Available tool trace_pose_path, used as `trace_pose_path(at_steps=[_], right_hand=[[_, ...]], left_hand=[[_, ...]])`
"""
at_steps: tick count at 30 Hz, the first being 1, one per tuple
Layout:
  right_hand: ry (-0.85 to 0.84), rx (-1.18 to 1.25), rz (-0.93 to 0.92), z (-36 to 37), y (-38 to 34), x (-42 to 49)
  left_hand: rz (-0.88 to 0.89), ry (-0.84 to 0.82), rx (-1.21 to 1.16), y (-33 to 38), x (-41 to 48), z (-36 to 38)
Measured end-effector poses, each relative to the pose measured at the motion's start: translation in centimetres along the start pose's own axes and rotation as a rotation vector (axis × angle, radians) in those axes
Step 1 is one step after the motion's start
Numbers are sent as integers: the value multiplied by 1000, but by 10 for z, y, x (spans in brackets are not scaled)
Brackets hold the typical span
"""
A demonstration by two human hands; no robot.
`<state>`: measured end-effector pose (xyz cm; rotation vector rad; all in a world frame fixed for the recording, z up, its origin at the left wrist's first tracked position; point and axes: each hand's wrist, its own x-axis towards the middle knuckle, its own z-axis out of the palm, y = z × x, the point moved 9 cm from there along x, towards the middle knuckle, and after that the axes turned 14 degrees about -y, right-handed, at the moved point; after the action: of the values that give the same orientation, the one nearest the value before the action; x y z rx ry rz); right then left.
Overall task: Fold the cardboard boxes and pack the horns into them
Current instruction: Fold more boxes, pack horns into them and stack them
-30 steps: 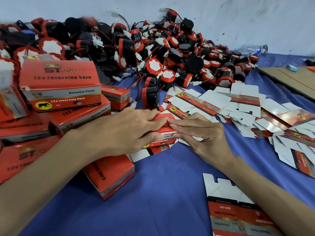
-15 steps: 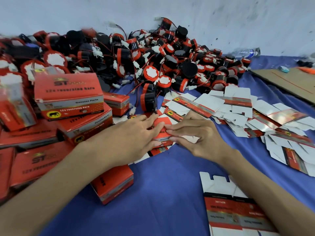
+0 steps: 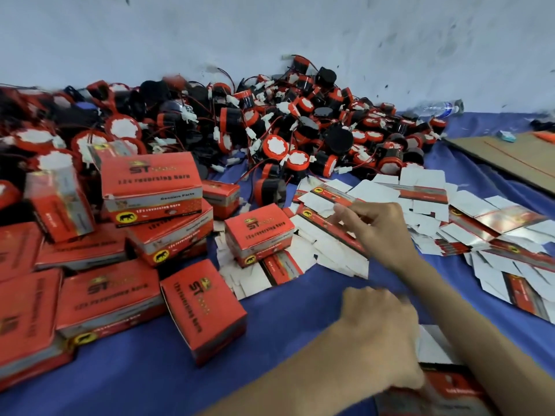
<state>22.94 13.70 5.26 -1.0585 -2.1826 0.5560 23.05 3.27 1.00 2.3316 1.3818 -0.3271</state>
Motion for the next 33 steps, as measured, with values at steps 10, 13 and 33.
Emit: trace_pose_path(at_steps=[10, 13, 33], right_hand=[[-45, 0, 132, -38, -19, 13], [-281, 260, 192, 2, -20, 9], [-550, -77, -18, 41, -38, -8]], left_hand=[[-4, 509, -883, -120, -41, -64], [-53, 721, -1383, -163, -60, -60], [105, 223, -1457, -154, -54, -24]])
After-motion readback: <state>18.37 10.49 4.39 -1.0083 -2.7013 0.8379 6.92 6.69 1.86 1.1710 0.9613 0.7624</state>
